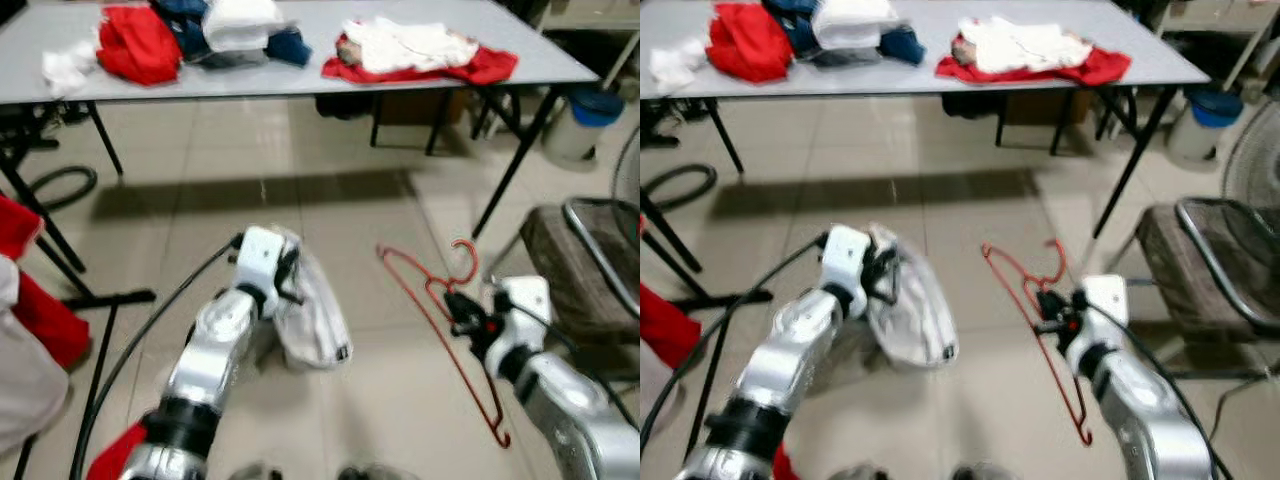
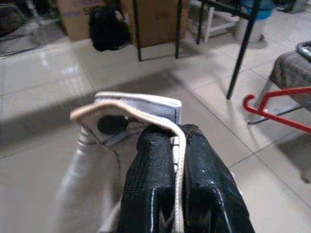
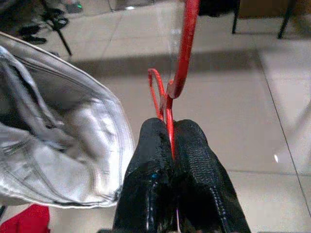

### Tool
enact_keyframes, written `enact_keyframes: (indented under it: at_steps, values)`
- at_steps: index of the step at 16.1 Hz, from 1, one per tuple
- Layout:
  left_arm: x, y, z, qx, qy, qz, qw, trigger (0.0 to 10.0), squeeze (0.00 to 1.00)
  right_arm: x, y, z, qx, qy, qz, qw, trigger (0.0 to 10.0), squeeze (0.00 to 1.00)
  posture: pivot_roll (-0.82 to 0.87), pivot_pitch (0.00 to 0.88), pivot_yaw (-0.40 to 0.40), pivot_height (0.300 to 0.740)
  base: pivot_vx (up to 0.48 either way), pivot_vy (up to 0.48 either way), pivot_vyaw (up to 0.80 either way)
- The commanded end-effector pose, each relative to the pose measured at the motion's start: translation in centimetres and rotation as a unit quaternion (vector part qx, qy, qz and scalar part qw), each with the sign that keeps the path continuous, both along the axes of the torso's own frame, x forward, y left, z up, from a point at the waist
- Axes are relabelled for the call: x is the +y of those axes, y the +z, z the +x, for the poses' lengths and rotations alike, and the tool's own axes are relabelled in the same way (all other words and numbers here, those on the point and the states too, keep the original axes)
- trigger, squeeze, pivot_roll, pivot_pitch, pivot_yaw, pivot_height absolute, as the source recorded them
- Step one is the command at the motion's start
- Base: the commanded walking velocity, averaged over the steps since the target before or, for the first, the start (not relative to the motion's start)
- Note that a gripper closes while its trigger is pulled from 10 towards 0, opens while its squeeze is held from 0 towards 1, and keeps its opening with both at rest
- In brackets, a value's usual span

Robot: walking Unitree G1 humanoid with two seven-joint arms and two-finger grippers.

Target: Hang hanger

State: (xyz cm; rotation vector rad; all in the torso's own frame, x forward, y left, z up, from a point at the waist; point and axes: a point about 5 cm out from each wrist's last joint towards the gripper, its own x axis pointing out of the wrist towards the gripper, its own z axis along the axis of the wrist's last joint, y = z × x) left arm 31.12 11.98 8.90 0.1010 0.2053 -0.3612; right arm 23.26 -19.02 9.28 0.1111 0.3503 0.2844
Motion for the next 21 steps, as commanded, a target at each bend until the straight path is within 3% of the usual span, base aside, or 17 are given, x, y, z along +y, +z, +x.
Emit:
enact_keyframes:
  at_steps: [1, 3, 9, 19, 21]
  values:
    - [-0.7, 1.8, 0.4, -0.034, -0.015, -0.034, 0.999, 10.0, 0.0, -0.5, 0.3, -0.2, -0.008, -0.004, -0.025, 1.0, 10.0, 0.0, -0.16, 0.06, 0.031, 0.74, 0.0, 0.0, 0.0]
    - [-1.0, 2.0, 0.2, -0.043, -0.027, -0.069, 0.996, 10.0, 0.0, -0.7, 0.6, -0.1, -0.027, -0.014, -0.051, 0.998, 10.0, 0.0, -0.17, 0.054, 0.033, 0.74, 0.384, 0.0, 0.0]
    - [-1.4, 2.0, 0.2, -0.043, -0.025, -0.075, 0.996, 10.0, 0.0, -1.6, 0.9, 0.6, -0.038, -0.053, -0.046, 0.997, 10.0, 0.0, -0.17, 0.04, 0.023, 0.74, 0.465, 0.0, -0.27]
    - [-1.3, 2.1, 0.1, -0.047, -0.017, -0.08, 0.996, 10.0, 0.0, -0.9, 0.5, 0.6, -0.039, -0.015, -0.068, 0.997, 10.0, 0.0, -0.17, 0.047, 0.013, 0.74, 0.465, 0.0, 0.0]
    - [-1.2, 1.9, -0.1, -0.041, -0.01, -0.087, 0.995, 10.0, 0.0, -0.9, 0.4, 0.5, -0.037, -0.01, -0.067, 0.997, 10.0, 0.0, -0.17, 0.05, 0.013, 0.74, 0.0, 0.0, 0.0]
